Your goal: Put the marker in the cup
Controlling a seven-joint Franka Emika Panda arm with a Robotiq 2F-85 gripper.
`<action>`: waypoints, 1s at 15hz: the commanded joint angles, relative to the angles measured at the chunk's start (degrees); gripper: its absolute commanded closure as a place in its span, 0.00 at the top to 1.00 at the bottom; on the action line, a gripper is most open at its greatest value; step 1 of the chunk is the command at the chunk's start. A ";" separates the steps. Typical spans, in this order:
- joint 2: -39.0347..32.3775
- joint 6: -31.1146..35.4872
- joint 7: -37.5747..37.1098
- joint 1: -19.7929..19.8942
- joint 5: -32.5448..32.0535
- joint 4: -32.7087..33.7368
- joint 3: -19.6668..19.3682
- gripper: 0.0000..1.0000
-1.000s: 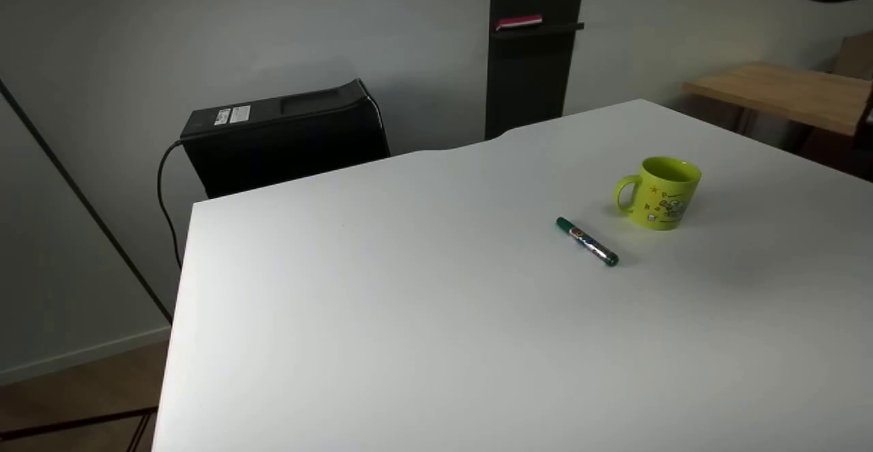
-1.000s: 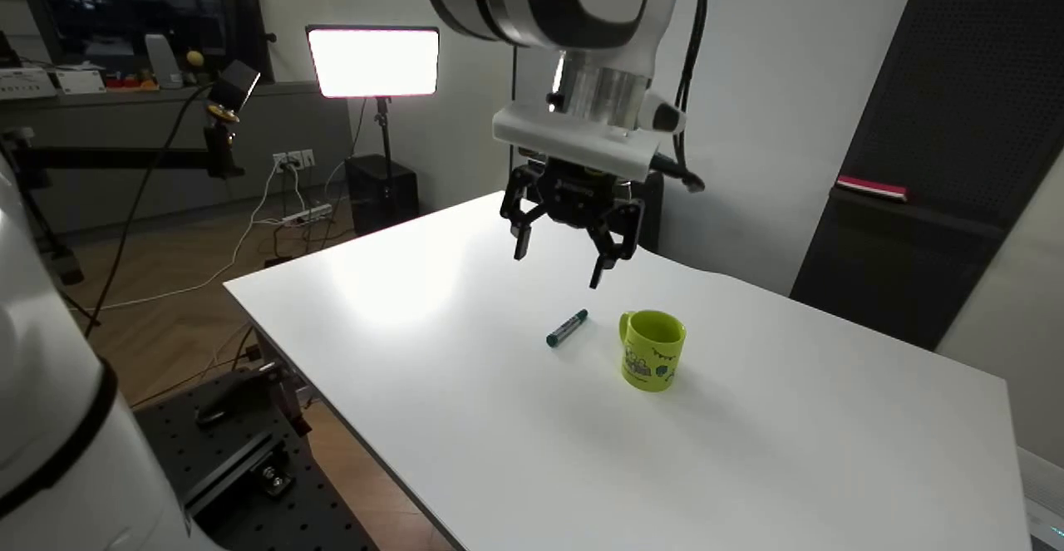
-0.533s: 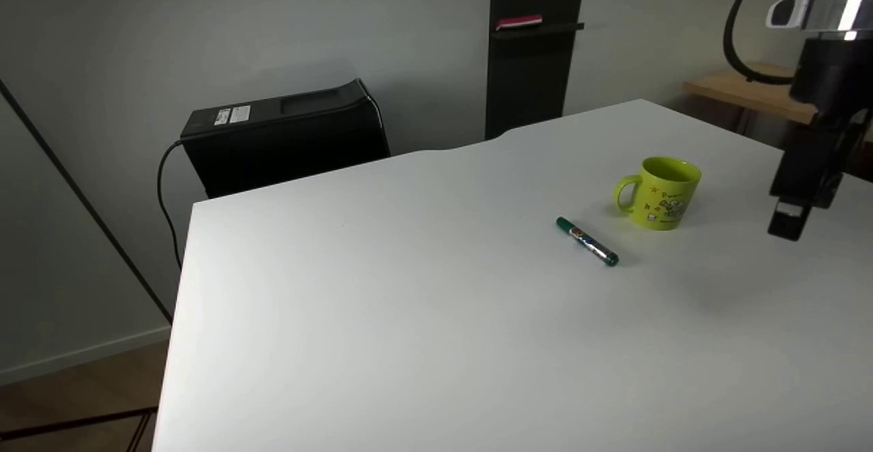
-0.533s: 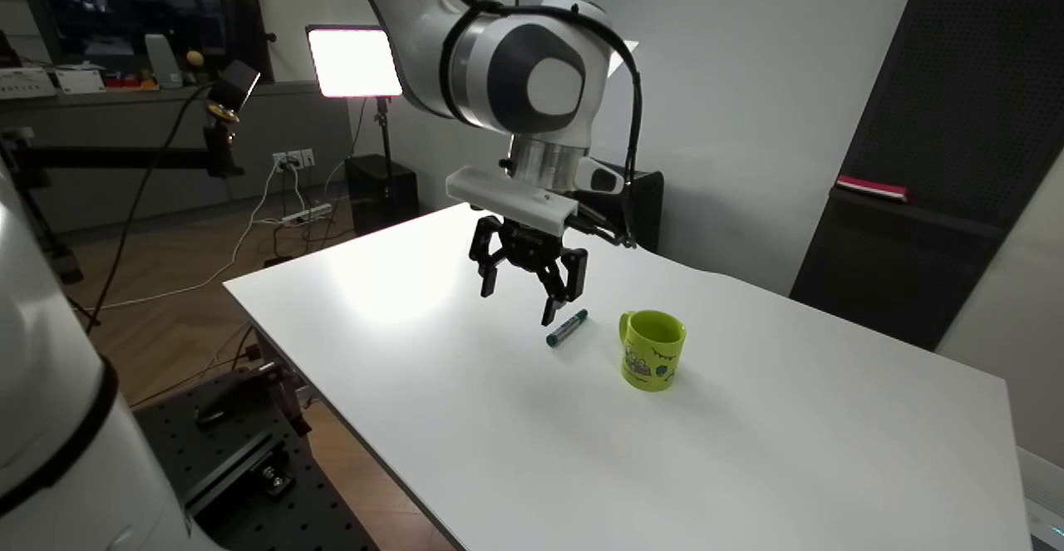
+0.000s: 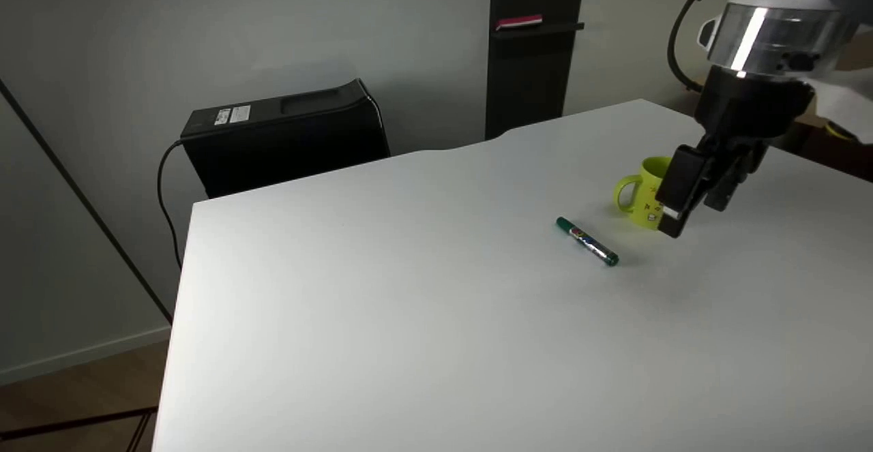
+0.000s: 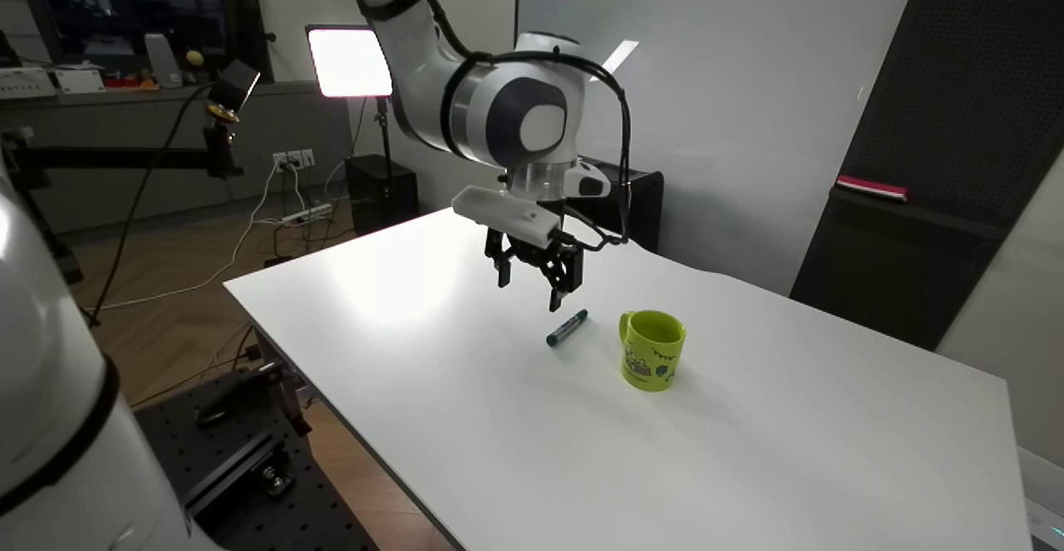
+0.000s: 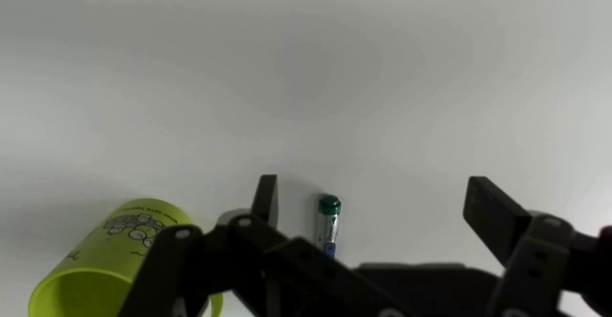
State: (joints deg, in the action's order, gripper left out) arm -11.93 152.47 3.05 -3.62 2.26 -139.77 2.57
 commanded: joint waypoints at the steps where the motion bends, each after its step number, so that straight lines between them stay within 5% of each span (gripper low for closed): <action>1: -6.45 2.90 -4.89 -0.69 -1.69 6.49 -0.70 1.00; 4: -11.99 2.56 -4.39 -0.58 -1.87 11.85 -0.79 1.00; 5: -7.67 2.85 -2.34 0.30 -0.95 7.16 0.10 1.00; 15: -11.97 2.84 -2.35 0.26 -1.33 11.11 0.01 1.00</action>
State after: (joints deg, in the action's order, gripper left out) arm -23.92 155.47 0.89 -3.66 1.19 -128.74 2.31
